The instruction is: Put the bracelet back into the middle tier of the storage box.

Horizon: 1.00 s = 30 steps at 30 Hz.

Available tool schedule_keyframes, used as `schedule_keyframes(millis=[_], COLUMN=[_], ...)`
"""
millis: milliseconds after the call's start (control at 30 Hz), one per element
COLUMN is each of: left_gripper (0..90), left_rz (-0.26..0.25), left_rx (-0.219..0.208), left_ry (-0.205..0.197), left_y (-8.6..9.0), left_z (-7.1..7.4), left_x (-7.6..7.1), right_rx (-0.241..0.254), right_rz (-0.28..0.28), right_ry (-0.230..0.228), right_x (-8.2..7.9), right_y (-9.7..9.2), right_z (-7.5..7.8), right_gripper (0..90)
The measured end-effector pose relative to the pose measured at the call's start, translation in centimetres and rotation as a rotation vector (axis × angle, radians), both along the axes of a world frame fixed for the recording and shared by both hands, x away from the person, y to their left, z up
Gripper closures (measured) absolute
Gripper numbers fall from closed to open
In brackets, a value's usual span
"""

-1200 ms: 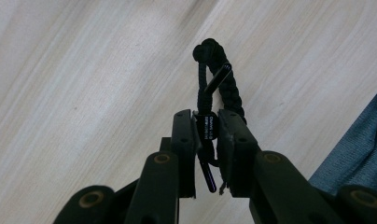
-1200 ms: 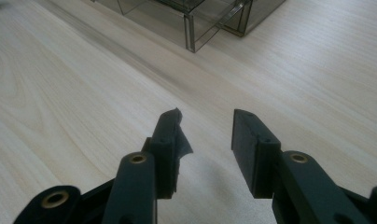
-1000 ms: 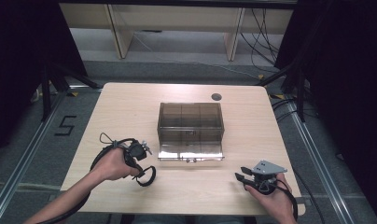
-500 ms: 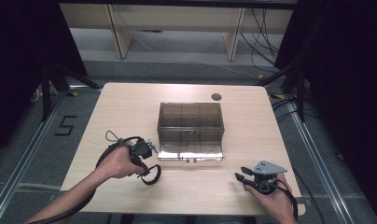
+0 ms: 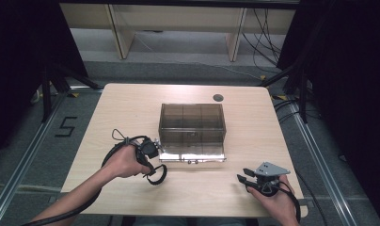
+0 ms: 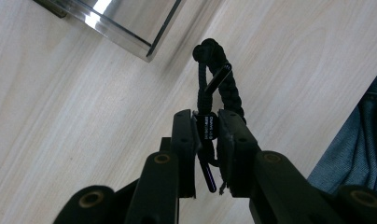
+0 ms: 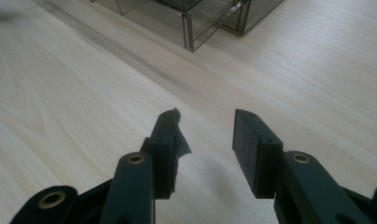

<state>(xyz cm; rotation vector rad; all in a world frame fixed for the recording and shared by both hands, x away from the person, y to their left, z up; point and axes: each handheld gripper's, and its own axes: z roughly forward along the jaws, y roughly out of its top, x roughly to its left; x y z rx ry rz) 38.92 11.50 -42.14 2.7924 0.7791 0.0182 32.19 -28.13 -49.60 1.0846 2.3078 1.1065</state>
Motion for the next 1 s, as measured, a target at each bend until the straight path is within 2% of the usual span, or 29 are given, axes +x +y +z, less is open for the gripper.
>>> schedule_keyframes(millis=[100, 133, 233, 267, 300, 333, 467, 533, 767, 833, 867, 900, 933, 1000], left_gripper=[76.9, 76.9, 76.9, 76.9, 76.9, 76.9, 76.9, 76.9, 76.9, 76.9, 76.9, 76.9, 76.9, 76.9], left_rz=[0.002, -0.022, -0.006, -0.025, -0.011, -0.009, -0.015, -0.017, -0.040, -0.028, -0.028, -0.040, -0.025, -0.047], left_rx=[-0.009, 0.006, -0.011, 0.004, -0.007, -0.014, -0.014, -0.013, 0.001, -0.009, -0.009, -0.002, -0.016, -0.001], left_ry=[-0.005, -0.004, -0.009, -0.007, -0.009, -0.014, -0.014, -0.014, -0.020, -0.022, -0.022, -0.020, -0.022, -0.021], left_y=[-0.4, -0.4, -0.7, -0.7, -0.8, -0.9, -1.1, -1.2, -1.6, -1.8, -1.8, -1.9, -2.0, -2.0], left_z=[0.1, 0.2, 0.2, 0.3, 0.3, 0.3, 0.5, 0.6, 1.0, 1.1, 1.1, 1.2, 1.1, 1.3], left_x=[0.0, 0.2, 0.2, 0.3, 0.2, 0.2, 0.3, 0.4, 0.6, 0.6, 0.6, 0.7, 0.7, 0.9], right_rx=[0.002, 0.000, 0.000, 0.001, 0.012, 0.001, 0.001, 0.011, 0.009, 0.010, 0.000, 0.009, 0.023, 0.020], right_rz=[0.001, 0.001, 0.001, 0.001, -0.014, 0.001, 0.001, -0.010, -0.005, -0.009, 0.000, 0.001, -0.025, -0.016], right_ry=[0.002, 0.001, 0.000, 0.001, 0.020, 0.002, 0.002, 0.021, 0.013, 0.017, -0.014, -0.002, 0.027, 0.021], right_x=[0.0, 0.0, 0.0, 0.0, -0.2, 0.0, 0.0, -0.1, 0.0, -0.1, 0.1, 0.1, -0.2, -0.1], right_y=[0.0, 0.0, 0.0, -0.1, 0.1, -0.1, -0.1, 0.1, -0.1, 0.0, -0.2, -0.1, 0.0, 0.0], right_z=[0.0, 0.0, 0.0, 0.0, 0.0, 0.0, -0.1, 0.0, 0.0, 0.0, -0.1, -0.1, -0.1, -0.1], right_gripper=[61.6, 61.6, 61.5, 61.5, 61.5, 61.5, 61.4, 61.4, 61.2, 61.1, 61.1, 61.1, 61.0, 61.0])
